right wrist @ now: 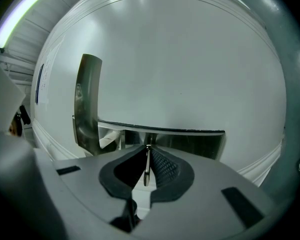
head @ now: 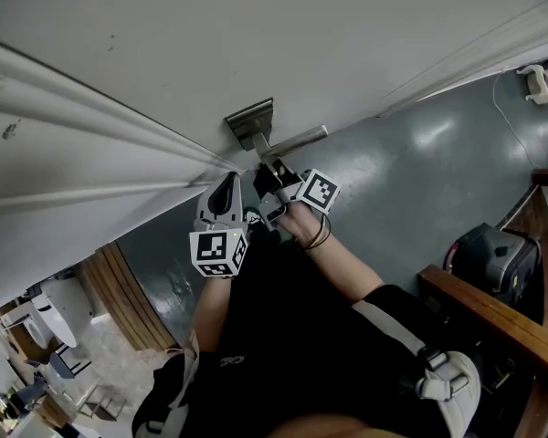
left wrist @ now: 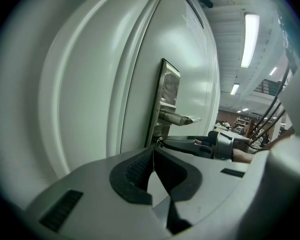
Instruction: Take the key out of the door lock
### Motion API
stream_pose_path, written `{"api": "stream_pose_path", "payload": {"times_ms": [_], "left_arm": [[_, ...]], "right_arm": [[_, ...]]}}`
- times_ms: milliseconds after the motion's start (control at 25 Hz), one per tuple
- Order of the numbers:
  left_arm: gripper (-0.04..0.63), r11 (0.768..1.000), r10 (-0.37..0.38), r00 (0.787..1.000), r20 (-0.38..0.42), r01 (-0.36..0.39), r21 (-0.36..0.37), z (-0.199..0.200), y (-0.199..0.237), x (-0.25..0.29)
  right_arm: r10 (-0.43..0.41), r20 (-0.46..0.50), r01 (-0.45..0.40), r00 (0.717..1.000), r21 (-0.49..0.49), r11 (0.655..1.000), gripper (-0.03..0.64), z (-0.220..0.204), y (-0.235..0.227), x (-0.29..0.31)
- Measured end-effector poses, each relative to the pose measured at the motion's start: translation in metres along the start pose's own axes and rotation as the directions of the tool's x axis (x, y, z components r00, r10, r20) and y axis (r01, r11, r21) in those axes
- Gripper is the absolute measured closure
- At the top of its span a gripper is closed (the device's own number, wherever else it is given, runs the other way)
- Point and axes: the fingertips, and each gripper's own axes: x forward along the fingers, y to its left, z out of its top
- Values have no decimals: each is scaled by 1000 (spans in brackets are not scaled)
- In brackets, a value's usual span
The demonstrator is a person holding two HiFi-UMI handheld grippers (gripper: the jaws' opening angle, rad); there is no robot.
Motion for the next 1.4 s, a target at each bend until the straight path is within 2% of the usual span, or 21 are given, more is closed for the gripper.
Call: {"api": "stream_pose_path", "payload": {"times_ms": [160, 440, 1000, 1400], "left_arm": [[571, 1000, 2, 1000, 7, -2, -3, 1, -4, -1], [571, 1000, 18, 1000, 11, -18, -19, 0, -4, -6], [571, 998, 50, 999, 12, -49, -27, -2, -7, -19], [571, 998, 57, 998, 12, -57, -25, -1, -11, -18]], "right_arm": [[-10, 11, 10, 1000, 33, 999, 583, -1, -3, -1], [-12, -10, 12, 1000, 2, 1000, 586, -1, 1, -1], [-45, -12, 46, 999, 36, 998, 586, -1, -3, -4], [-36, -29, 37, 999, 33, 999, 588, -1, -2, -4]]}}
